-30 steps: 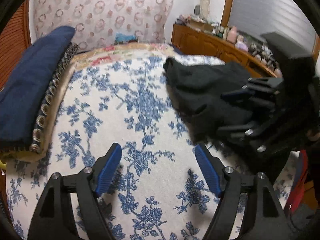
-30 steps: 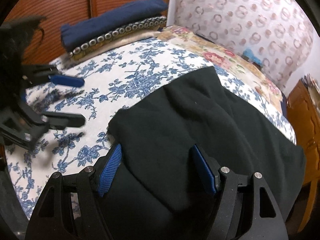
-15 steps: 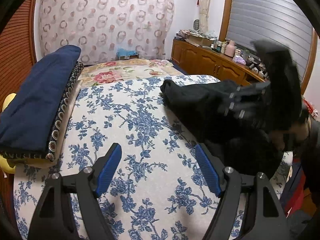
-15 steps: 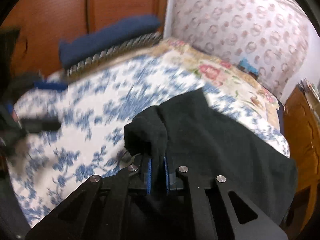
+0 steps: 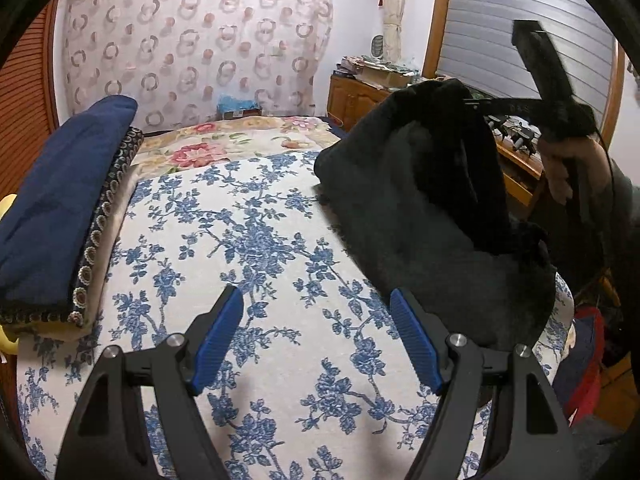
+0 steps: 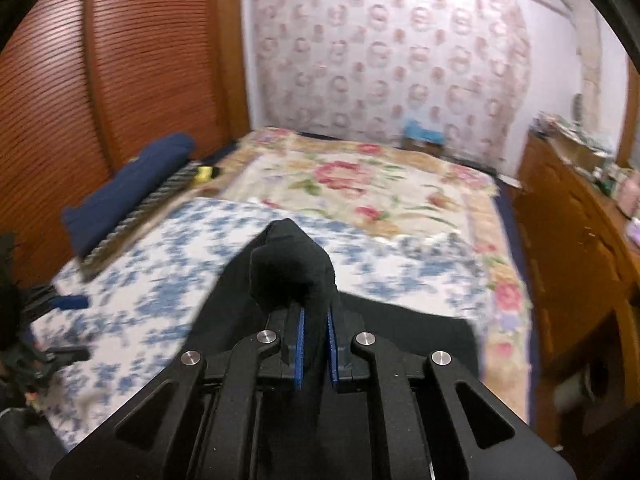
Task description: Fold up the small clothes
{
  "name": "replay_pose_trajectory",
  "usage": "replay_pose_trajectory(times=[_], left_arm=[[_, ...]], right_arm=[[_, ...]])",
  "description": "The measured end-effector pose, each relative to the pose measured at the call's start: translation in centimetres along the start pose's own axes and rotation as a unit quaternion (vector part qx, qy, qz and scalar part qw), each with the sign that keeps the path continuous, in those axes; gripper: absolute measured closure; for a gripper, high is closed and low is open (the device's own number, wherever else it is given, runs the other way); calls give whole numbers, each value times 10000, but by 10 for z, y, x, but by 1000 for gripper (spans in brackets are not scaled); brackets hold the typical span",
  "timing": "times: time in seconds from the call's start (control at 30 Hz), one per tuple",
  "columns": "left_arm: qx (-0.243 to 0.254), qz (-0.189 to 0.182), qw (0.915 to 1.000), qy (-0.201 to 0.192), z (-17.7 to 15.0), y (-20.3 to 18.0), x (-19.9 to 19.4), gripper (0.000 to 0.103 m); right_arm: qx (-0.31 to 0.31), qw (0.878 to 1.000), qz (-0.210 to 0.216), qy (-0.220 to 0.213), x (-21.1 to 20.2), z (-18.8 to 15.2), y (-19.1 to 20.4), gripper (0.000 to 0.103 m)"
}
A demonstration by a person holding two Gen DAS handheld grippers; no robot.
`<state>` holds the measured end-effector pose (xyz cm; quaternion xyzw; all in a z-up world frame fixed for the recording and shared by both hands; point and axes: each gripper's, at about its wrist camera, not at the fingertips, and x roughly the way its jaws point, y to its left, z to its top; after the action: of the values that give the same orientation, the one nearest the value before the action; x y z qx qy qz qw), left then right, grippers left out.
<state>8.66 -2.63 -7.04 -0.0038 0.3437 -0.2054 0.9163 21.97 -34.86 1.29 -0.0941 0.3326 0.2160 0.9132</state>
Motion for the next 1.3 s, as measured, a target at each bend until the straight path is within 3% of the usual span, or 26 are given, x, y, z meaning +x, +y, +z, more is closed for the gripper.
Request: replay_pose_trajectory(times=[0.07, 0.13, 0.17, 0.2, 0.23, 0.3, 0.4, 0.6, 0.87, 1.3], left_arm=[[33, -23, 10000, 21, 0, -3, 1, 27], [61, -48, 10000, 52, -1, -5, 3, 27], [72, -59, 9999, 59, -1, -6, 3, 27], [86, -69, 9999, 66, -1, -8, 3, 27], [96, -81, 9999, 77, -2, -9, 4, 27], [101, -106, 9998, 104, -2, -11, 6, 27], [137, -109, 9998, 136, -2, -16, 8, 27], [197, -213, 9994, 179, -4, -28, 12, 27], [326, -307, 9986, 269, -7, -45, 19, 27], [445, -359, 9976, 395, -12, -60, 27, 27]], right_arm=[[87, 9989, -423, 205, 6, 2, -19, 97], [-5, 9919, -1148, 542, 18, -2, -35, 95], [-19, 9895, -1326, 574, 20, -5, -39, 91], [9, 9878, -1426, 625, 22, -11, -45, 79], [46, 9876, -1426, 656, 22, -16, -49, 65], [66, 9884, -1382, 631, 19, -26, -51, 54], [3, 9893, -1357, 528, 7, -43, -44, 53], [-144, 9961, -816, 310, -31, -87, -9, 53], [-146, 9982, -483, 319, -63, -139, 21, 53], [-114, 9974, -449, 544, -71, -184, 30, 53]])
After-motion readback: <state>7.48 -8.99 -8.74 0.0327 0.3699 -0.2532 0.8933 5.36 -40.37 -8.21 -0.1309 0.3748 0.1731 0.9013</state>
